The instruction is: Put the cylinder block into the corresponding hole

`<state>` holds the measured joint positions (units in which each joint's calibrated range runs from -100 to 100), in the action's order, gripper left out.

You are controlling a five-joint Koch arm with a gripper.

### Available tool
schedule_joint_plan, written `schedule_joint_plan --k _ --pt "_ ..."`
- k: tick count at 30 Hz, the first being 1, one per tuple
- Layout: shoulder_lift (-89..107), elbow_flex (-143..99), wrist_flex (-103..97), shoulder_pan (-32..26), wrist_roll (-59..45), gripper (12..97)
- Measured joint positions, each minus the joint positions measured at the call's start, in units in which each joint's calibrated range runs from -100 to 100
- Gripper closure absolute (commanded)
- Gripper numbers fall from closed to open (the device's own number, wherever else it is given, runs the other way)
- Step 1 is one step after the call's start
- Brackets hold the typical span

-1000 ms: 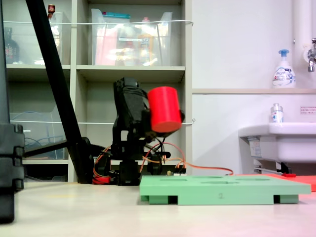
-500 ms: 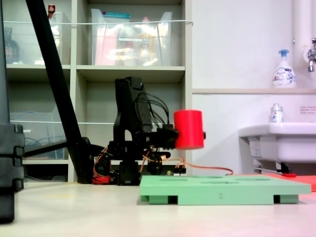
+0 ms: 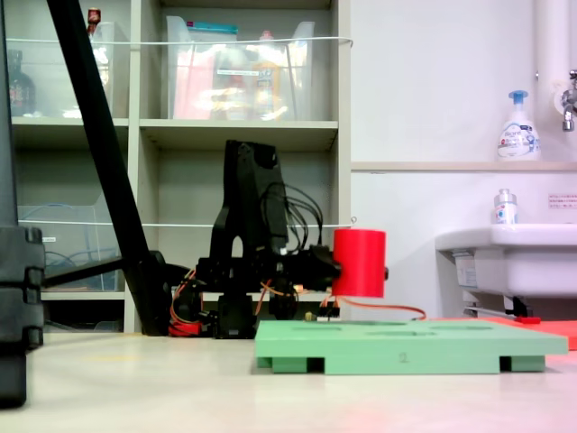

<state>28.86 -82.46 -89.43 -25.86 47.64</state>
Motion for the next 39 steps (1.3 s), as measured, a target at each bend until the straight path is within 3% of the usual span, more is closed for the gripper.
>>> schedule_joint_plan --k 11,39 --pt "-13.82 7.45 0.00 -2.10 0.39 79.3" --pt "-25.72 10.98 0.00 -1.66 0.98 79.2"
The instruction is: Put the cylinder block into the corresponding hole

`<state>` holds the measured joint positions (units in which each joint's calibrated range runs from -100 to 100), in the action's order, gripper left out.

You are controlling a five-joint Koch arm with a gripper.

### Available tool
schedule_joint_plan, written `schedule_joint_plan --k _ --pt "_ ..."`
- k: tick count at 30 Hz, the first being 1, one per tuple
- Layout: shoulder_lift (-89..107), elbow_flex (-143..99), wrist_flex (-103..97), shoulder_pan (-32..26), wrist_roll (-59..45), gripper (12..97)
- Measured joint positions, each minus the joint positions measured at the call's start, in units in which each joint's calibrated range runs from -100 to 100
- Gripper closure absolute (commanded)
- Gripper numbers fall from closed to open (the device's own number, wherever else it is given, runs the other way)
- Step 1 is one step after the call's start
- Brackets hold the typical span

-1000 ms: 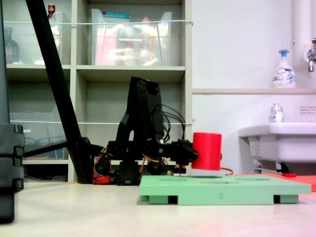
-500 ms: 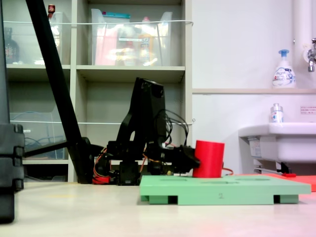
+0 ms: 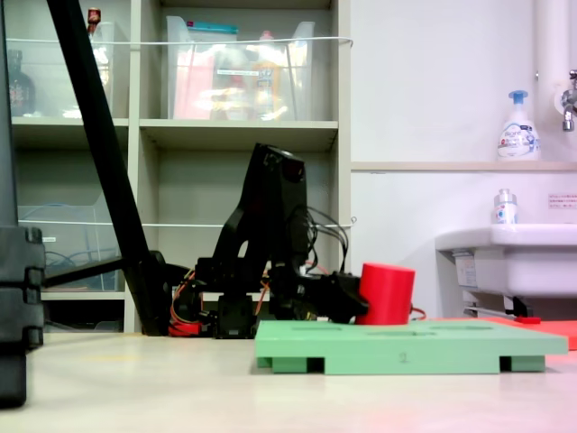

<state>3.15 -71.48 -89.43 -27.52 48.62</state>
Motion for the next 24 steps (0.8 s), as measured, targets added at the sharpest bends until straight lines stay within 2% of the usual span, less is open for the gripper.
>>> schedule_joint_plan --k 12,24 --pt "-1.50 -2.94 -0.59 0.34 0.00 68.3" --pt "1.23 -9.02 -1.76 1.03 0.05 41.9"
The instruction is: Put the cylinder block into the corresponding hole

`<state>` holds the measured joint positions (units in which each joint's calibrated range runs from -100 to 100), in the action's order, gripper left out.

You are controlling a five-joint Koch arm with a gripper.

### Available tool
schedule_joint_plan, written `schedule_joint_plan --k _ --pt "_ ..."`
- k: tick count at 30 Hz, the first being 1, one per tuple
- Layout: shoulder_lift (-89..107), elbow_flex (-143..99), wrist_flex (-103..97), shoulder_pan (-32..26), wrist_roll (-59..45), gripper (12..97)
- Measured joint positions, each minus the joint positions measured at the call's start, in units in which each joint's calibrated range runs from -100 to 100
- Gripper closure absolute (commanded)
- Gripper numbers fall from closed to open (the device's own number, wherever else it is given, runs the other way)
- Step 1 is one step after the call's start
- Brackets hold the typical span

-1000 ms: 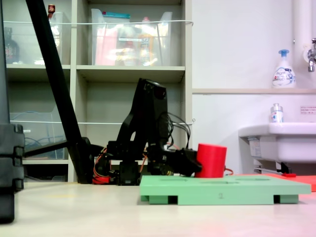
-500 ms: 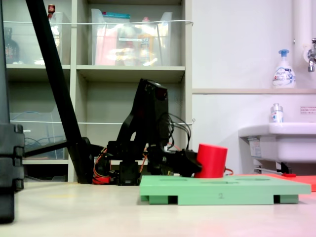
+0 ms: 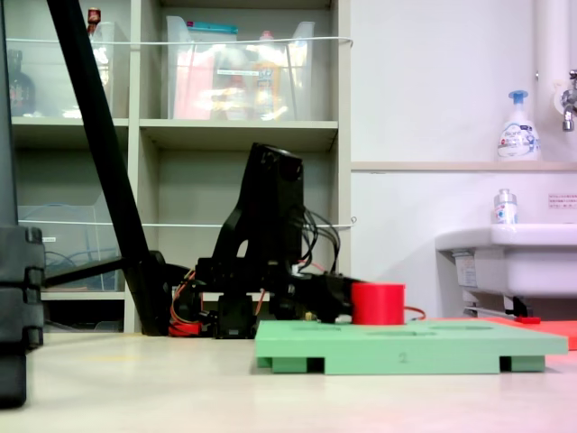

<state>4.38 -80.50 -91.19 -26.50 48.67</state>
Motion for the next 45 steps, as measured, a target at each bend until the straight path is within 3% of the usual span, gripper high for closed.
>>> schedule_joint_plan --k 9,13,15,17,20,22,27,31,38,45 --pt "3.69 -3.43 -1.08 0.39 0.05 42.1" --pt "26.68 -9.90 -0.78 0.34 0.15 42.9" --pt "44.73 -10.09 4.01 0.10 0.73 50.5" --pt "65.80 -10.29 15.96 -0.10 0.98 54.4" --pt "91.66 -9.02 43.07 -0.10 1.03 51.4" --pt "94.94 -7.45 53.74 0.49 1.03 48.9" --pt "94.94 -2.84 53.94 6.15 -0.15 52.7" --pt "94.94 6.37 62.46 11.87 -7.86 59.7" --pt "94.94 7.35 70.39 22.08 -32.33 60.5" --pt "94.94 -2.35 70.88 28.82 -54.70 60.8"
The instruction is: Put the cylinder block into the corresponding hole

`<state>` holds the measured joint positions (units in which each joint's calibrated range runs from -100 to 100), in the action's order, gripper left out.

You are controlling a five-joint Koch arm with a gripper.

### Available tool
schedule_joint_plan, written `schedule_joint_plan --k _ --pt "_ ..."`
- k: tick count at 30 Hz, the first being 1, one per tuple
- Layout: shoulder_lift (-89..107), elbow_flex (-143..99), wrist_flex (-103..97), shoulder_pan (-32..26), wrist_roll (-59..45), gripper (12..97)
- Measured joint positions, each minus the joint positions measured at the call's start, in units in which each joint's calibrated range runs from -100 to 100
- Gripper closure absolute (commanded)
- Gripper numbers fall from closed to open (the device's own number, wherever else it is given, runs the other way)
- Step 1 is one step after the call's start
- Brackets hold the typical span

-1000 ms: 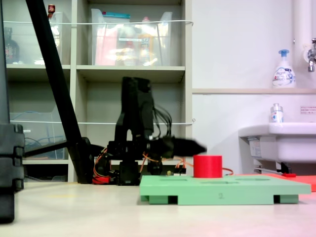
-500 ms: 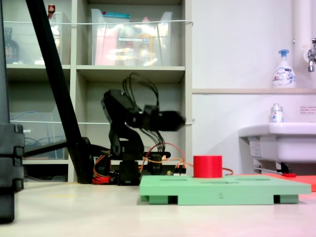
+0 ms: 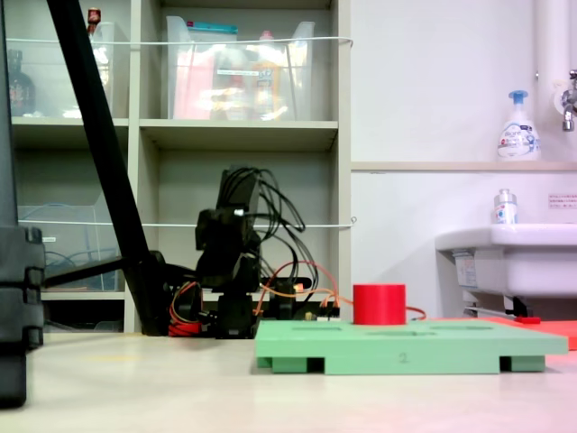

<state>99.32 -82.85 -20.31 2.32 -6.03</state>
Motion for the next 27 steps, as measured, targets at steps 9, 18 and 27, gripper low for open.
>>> schedule_joint_plan --k 9,18,27 --pt "0.00 -15.97 0.78 0.39 -0.88 60.8" --pt "0.14 -15.97 10.38 0.34 0.15 60.8" --pt "0.14 -16.07 12.53 0.24 0.78 59.2"
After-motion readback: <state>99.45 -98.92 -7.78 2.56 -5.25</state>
